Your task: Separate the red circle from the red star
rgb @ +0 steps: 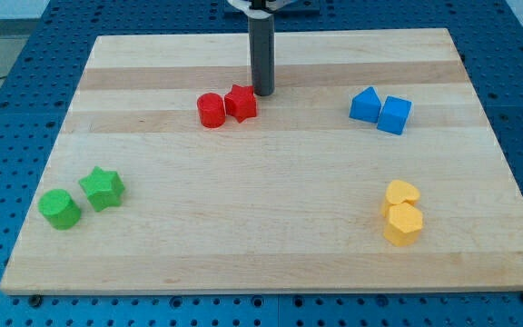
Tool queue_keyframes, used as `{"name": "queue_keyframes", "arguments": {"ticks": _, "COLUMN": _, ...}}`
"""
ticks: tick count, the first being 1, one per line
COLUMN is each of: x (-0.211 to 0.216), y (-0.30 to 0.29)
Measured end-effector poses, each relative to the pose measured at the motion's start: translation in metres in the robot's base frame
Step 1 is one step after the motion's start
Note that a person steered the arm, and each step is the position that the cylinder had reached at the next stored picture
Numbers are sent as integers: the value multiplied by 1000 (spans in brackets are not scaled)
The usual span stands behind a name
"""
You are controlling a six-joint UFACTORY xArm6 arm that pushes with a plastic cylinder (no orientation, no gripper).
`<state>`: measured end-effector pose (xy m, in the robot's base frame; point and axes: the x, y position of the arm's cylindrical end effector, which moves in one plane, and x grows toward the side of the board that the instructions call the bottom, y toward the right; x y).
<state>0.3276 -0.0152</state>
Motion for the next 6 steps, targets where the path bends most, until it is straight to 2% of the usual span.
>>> {"name": "queue_keyframes", "arguments": {"ticks": 3, "x": 7, "y": 11}}
{"name": "queue_keyframes", "arguments": {"ticks": 4, "x": 41, "y": 11}}
{"name": "queue_keyframes", "arguments": {"ticks": 6, "x": 54, "y": -94}}
